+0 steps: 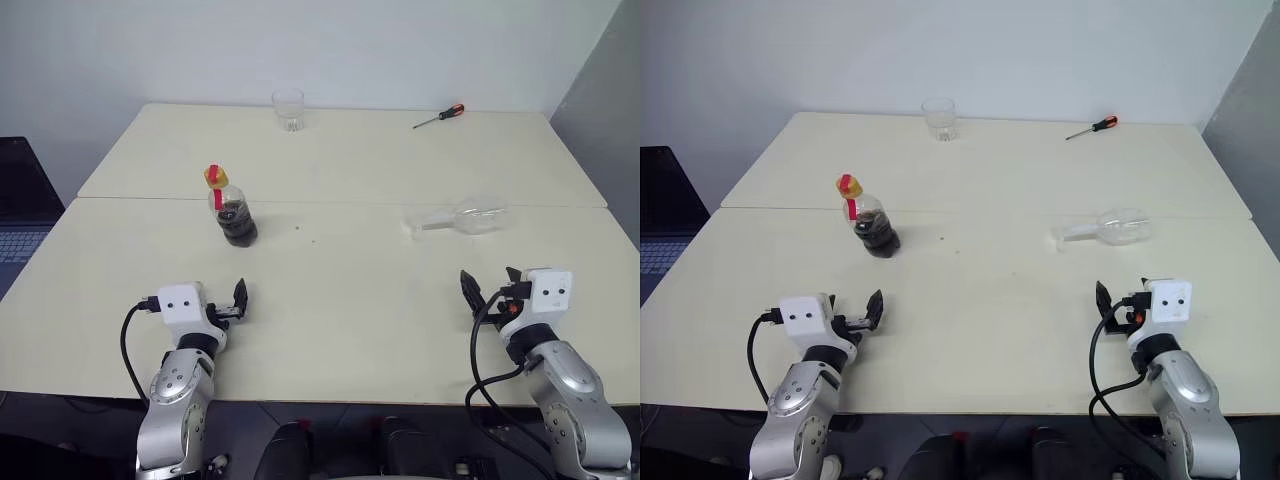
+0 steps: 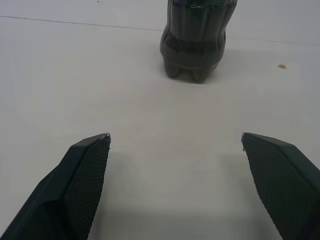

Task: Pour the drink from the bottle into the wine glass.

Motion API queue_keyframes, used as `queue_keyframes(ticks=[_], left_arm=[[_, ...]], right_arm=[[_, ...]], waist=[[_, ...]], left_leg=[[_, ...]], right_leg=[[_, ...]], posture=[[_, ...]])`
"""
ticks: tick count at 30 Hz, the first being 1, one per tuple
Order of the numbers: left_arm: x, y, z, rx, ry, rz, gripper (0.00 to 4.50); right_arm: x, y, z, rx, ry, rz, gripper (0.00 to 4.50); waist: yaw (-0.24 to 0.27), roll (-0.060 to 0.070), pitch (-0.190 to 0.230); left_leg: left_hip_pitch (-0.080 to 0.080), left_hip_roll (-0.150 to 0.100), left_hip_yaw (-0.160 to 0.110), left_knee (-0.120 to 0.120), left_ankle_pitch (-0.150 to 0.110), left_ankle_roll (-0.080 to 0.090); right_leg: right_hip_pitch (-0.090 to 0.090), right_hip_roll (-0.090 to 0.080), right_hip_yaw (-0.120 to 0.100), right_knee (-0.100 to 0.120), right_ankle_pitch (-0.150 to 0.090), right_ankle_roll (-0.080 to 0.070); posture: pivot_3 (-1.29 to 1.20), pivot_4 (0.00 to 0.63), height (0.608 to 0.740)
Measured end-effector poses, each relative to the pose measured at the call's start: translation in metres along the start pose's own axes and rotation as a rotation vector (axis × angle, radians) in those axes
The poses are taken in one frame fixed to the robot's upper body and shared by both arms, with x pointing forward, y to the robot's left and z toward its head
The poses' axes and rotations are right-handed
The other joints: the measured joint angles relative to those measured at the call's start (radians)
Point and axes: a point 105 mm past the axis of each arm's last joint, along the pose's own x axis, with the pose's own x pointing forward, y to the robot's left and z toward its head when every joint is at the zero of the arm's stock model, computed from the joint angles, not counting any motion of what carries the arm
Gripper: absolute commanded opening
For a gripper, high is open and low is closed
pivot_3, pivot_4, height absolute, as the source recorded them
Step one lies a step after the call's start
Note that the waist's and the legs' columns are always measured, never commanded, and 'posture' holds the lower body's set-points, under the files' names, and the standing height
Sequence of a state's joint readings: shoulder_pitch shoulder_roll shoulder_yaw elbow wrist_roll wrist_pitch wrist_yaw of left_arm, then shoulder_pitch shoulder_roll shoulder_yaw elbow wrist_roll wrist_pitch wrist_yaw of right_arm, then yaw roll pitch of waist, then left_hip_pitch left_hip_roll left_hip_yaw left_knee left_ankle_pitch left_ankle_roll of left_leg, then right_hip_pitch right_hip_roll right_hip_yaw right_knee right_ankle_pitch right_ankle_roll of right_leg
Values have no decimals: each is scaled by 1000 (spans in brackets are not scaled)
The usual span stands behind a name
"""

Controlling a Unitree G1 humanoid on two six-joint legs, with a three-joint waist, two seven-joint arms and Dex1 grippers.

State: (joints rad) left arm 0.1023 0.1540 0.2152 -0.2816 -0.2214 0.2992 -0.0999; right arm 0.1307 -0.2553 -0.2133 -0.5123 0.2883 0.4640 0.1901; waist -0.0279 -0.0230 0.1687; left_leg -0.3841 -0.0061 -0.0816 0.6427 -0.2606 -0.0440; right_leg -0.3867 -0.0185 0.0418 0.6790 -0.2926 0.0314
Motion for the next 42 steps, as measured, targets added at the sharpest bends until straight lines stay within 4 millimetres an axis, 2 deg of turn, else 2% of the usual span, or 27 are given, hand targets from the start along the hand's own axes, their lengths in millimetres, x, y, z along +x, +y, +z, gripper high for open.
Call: queue_keyframes(ticks=[34, 38, 42], left_arm=[[2, -1, 7, 5, -12, 15, 4461], [7, 1, 18, 41, -44, 8, 4461], [21, 8, 30, 83, -84, 16, 4461]], right_arm=[[2, 2, 4, 0, -12, 26, 4500], [-5, 16, 13, -28, -17, 173, 4500], [-17, 51, 31, -25, -47, 454, 4500]], waist=[[0, 0, 0], [0, 0, 0], [0, 0, 0]], left_leg=[[0, 0, 0, 0, 0, 0], [0, 0, 0, 0, 0, 0], [1, 0, 0, 1, 0, 0]], right_leg=[[0, 0, 0, 0, 1, -2], [0, 0, -1, 0, 1, -2], [1, 1, -2, 0, 1, -2]], posture=[[0, 150, 740], [0, 150, 740], [0, 150, 740]])
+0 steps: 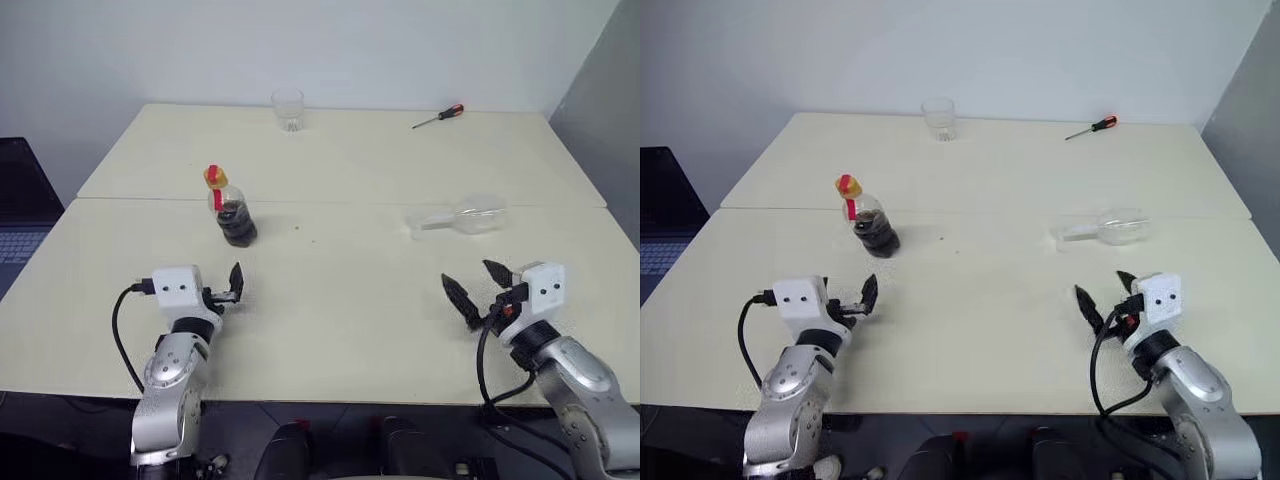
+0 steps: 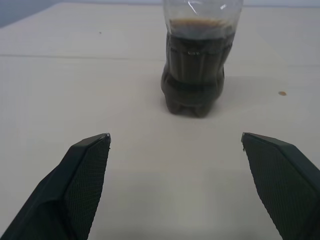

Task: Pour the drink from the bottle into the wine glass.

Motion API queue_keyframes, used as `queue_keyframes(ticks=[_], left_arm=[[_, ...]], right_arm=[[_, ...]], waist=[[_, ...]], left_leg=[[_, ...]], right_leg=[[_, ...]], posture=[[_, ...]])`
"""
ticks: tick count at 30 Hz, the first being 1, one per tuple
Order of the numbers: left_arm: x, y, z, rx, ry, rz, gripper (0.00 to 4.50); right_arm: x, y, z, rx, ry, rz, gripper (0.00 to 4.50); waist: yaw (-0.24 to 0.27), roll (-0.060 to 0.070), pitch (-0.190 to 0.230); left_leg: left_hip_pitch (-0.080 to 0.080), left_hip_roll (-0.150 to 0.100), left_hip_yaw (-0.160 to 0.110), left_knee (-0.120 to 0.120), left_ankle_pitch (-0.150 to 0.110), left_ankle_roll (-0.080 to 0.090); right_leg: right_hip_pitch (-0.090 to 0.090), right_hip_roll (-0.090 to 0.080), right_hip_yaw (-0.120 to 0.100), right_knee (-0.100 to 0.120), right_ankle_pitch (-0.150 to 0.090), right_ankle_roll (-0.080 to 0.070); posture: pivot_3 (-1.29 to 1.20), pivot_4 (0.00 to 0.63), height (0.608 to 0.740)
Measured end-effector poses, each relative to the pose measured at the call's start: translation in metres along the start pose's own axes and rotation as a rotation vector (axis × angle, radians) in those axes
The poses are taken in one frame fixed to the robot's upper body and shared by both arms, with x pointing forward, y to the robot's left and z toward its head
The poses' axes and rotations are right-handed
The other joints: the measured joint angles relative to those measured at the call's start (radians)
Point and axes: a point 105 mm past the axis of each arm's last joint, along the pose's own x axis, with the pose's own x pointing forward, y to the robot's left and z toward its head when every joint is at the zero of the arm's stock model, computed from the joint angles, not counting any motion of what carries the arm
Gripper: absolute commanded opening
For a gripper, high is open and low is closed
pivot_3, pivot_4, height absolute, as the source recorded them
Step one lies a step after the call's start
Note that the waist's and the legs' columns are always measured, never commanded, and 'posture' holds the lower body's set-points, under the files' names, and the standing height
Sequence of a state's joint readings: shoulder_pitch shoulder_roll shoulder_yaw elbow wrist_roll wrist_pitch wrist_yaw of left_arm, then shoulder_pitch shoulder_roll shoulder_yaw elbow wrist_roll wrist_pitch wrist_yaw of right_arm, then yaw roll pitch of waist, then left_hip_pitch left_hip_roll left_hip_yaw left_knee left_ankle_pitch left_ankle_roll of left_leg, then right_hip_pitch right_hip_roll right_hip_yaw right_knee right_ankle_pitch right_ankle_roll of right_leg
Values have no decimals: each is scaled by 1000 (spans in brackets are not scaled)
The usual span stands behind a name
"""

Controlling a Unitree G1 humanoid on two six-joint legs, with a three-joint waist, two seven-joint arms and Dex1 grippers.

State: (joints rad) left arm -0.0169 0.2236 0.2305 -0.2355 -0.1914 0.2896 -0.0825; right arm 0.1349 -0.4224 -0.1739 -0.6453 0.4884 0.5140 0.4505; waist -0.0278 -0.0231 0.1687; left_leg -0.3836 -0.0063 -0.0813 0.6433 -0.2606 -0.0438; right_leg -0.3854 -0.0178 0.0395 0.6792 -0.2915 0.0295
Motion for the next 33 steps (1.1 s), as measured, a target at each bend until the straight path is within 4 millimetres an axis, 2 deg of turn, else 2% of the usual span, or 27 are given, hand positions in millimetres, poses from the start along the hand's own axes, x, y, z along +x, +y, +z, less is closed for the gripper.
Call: queue_keyframes(ticks=[5, 8, 12, 19, 25, 33], left_arm=[[18, 7, 10, 23, -36, -6, 4461], [27, 7, 16, 40, -63, -22, 4461], [36, 8, 13, 51, -61, -41, 4461], [55, 2, 22, 55, -96, -87, 4461], [71, -4, 32, 50, -125, -130, 4461], [87, -19, 35, 43, -135, -196, 4461]], right_arm=[[3, 32, 26, -36, -46, 283, 4500], [5, 40, 32, -40, -47, 364, 4500], [13, 46, 41, -46, -74, 418, 4500], [31, 47, 36, 2, -77, 408, 4500], [42, 48, 46, 19, -121, 388, 4500], [55, 52, 52, 39, -142, 383, 4500]], waist=[[1, -1, 0], [1, -2, 1], [2, -4, 2], [2, -6, 3], [1, -6, 3], [1, -6, 3]], left_leg=[[0, 0, 0, 1, 0, 0], [0, -1, 0, 1, 0, 0], [0, -1, 0, 1, 0, 0], [-1, -1, -1, 1, 0, 0], [-1, -1, -2, 1, 0, 0], [-1, -1, -2, 1, 0, 0]], right_leg=[[0, 1, -1, 0, 0, 0], [1, 1, -1, 0, 1, -2], [0, 1, -1, 0, 1, -2], [0, -1, -1, 0, 2, -2], [0, -1, -1, 1, 2, -2], [-1, -1, -1, 1, 2, -2]], posture=[[0, 150, 740], [0, 150, 740], [0, 150, 740], [0, 150, 740], [0, 150, 740], [0, 150, 740]])
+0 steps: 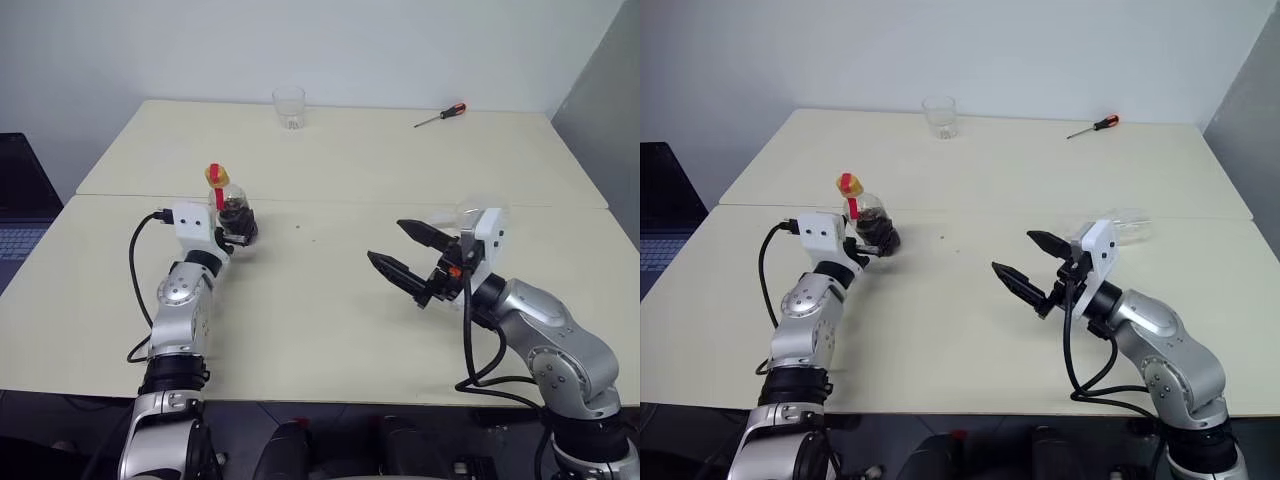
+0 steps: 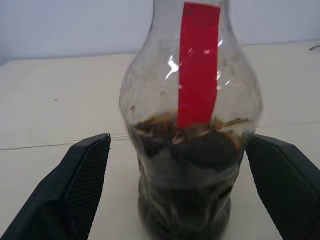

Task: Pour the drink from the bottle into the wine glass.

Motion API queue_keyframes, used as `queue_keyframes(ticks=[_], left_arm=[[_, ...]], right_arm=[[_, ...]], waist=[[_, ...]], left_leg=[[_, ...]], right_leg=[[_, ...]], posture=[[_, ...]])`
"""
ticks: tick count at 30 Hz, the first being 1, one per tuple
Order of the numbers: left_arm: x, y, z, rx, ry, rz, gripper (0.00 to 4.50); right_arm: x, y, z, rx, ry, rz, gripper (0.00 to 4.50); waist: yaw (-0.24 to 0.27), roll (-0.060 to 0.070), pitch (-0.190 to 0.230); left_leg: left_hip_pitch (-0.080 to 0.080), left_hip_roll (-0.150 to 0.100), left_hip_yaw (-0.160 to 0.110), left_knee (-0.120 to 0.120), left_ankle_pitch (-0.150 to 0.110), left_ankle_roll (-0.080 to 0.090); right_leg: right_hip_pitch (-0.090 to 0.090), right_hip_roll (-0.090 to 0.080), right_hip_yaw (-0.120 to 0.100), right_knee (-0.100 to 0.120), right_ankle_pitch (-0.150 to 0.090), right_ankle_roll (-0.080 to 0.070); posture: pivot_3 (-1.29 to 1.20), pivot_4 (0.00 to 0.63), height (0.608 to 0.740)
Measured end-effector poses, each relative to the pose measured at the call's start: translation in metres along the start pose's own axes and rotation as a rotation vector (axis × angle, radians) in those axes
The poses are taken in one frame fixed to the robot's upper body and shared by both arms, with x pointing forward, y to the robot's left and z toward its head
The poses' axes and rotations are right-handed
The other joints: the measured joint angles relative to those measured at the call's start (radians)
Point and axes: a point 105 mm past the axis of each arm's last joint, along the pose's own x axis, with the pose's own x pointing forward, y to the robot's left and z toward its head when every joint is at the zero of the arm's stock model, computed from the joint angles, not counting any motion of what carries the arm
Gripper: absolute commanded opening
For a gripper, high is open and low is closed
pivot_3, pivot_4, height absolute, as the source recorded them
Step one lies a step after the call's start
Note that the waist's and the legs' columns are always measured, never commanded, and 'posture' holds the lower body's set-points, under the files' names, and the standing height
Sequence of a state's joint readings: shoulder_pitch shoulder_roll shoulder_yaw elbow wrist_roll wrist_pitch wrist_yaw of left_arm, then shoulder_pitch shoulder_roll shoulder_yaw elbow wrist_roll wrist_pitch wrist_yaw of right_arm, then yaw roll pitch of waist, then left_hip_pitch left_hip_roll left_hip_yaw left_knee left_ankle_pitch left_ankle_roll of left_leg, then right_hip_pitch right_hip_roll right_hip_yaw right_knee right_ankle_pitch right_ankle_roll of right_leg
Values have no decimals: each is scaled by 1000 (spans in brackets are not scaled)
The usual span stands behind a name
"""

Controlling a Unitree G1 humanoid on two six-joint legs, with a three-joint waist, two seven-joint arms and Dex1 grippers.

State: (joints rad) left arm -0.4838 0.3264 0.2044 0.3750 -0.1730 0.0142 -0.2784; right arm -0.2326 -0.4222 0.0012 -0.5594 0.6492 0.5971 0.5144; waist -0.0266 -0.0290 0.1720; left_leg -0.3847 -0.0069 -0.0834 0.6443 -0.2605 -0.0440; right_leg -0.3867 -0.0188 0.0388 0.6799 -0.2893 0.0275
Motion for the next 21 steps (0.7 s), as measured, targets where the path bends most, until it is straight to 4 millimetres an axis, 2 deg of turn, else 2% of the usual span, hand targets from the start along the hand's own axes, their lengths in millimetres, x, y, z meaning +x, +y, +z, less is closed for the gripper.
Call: queue_keyframes(ticks=[14, 19, 20, 21], left_arm=[[28, 0, -12, -20, 34, -38, 4461], [37, 3, -8, -16, 27, -42, 4461], [37, 2, -7, -15, 21, -47, 4085], [38, 2, -7, -15, 16, -51, 3894]], right_arm=[[12, 4, 4, 4, -9, 27, 4500], [14, 1, 2, 15, 0, 23, 4500], [14, 0, 2, 17, 1, 23, 4500], [15, -1, 2, 16, 1, 24, 4500]], waist=[[-1, 0, 0], [-1, -1, 0], [-1, -1, 0], [-1, -1, 0]], left_leg=[[-1, 0, 0, 0, 0, 0], [-1, -1, 0, 0, 0, 0], [-1, -1, 0, 0, 0, 0], [-1, -1, 0, 0, 0, 0]], right_leg=[[-1, 0, -1, 0, 0, 0], [-1, 0, -1, 0, 0, 0], [-1, 0, -1, 0, 0, 0], [-1, 0, -1, 0, 0, 0]], posture=[[0, 150, 740], [0, 150, 740], [0, 150, 740], [0, 150, 740]])
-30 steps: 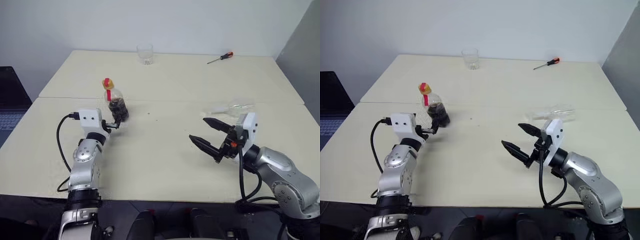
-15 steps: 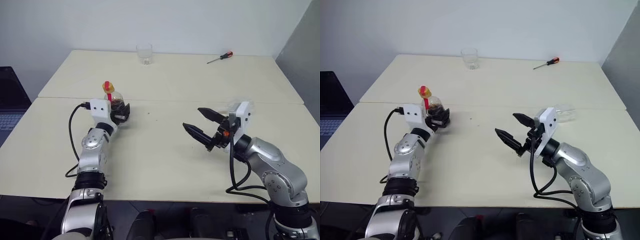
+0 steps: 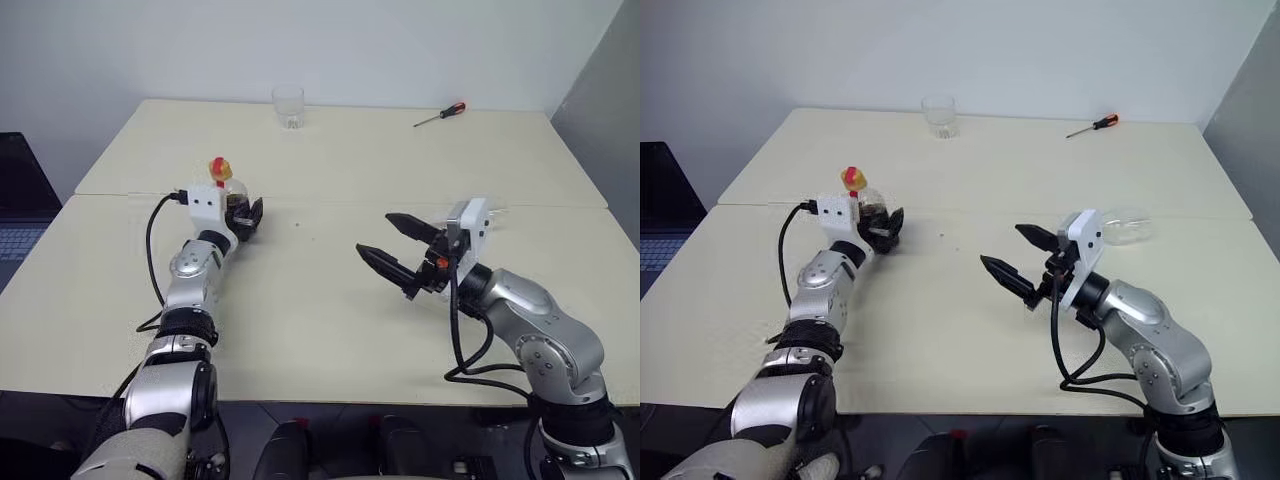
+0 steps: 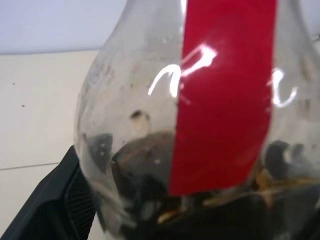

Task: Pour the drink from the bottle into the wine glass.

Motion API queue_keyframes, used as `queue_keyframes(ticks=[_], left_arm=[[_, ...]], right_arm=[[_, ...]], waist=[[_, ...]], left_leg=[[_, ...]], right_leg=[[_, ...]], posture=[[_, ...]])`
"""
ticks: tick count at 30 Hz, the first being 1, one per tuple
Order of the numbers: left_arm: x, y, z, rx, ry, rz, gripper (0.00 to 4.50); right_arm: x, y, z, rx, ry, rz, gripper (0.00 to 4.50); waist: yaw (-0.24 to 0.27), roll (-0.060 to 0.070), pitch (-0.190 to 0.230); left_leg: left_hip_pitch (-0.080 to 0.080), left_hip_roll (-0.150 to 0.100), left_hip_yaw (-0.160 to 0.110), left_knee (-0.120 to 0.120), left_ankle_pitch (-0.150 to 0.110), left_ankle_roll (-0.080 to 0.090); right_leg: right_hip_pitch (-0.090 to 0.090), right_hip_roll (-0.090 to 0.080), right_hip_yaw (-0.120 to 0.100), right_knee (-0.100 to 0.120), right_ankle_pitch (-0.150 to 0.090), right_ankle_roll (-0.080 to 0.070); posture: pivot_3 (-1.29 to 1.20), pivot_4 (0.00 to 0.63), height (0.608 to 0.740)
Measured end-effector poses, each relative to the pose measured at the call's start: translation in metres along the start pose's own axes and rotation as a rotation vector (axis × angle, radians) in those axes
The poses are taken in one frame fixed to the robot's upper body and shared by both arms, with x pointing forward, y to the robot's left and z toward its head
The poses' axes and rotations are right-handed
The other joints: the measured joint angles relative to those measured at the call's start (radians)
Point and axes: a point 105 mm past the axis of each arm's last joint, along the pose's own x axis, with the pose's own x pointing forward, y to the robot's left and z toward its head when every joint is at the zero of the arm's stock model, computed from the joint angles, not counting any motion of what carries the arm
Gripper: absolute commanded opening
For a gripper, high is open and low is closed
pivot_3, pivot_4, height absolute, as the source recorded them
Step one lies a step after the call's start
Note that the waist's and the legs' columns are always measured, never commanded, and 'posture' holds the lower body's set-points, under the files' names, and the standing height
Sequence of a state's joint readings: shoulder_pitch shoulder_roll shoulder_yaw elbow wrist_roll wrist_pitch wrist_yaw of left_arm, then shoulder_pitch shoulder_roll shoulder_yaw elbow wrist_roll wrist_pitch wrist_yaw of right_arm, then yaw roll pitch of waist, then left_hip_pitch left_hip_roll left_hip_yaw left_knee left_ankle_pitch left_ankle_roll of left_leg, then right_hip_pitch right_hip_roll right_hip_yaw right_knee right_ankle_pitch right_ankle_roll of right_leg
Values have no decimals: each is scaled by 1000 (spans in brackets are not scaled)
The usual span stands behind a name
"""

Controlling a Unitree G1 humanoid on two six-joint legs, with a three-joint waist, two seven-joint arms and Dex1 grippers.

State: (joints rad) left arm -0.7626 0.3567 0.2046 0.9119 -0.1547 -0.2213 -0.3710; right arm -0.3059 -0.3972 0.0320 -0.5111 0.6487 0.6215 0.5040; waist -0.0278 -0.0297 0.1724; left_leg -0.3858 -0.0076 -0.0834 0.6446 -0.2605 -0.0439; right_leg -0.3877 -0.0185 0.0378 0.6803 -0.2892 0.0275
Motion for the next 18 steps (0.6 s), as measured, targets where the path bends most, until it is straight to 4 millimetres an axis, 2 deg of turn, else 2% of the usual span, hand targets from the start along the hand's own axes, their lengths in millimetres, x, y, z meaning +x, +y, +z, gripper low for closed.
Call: queue_keyframes(ticks=[4, 7, 14, 18], left_arm=[[-1, -2, -1, 2, -8, -20, 2757], [-1, -2, -1, 3, -9, -26, 2185], [-2, -2, -1, 4, -7, -35, 1946], [-3, -8, 0, 2, 8, -104, 1938]], right_arm=[[0, -1, -1, 3, 2, -1, 4500], [0, -1, -1, 3, 2, 0, 4500], [1, -1, 0, 4, 2, 5, 4500], [10, -9, 4, -32, 15, 3, 4500]], waist=[[0, 0, 0], [0, 0, 0], [-1, 0, 0], [-2, 0, 0]], left_leg=[[0, 0, -1, 0, 0, 0], [0, 0, -1, 0, 0, 0], [0, 0, -1, 0, 0, 0], [0, 0, 0, 0, 0, 0]], right_leg=[[0, 0, 0, 0, 0, 0], [0, 0, 0, 0, 0, 0], [0, 0, 0, 0, 0, 0], [-1, 0, 0, 1, 0, 0]], posture=[[0, 150, 740], [0, 150, 740], [0, 150, 740], [0, 150, 740]])
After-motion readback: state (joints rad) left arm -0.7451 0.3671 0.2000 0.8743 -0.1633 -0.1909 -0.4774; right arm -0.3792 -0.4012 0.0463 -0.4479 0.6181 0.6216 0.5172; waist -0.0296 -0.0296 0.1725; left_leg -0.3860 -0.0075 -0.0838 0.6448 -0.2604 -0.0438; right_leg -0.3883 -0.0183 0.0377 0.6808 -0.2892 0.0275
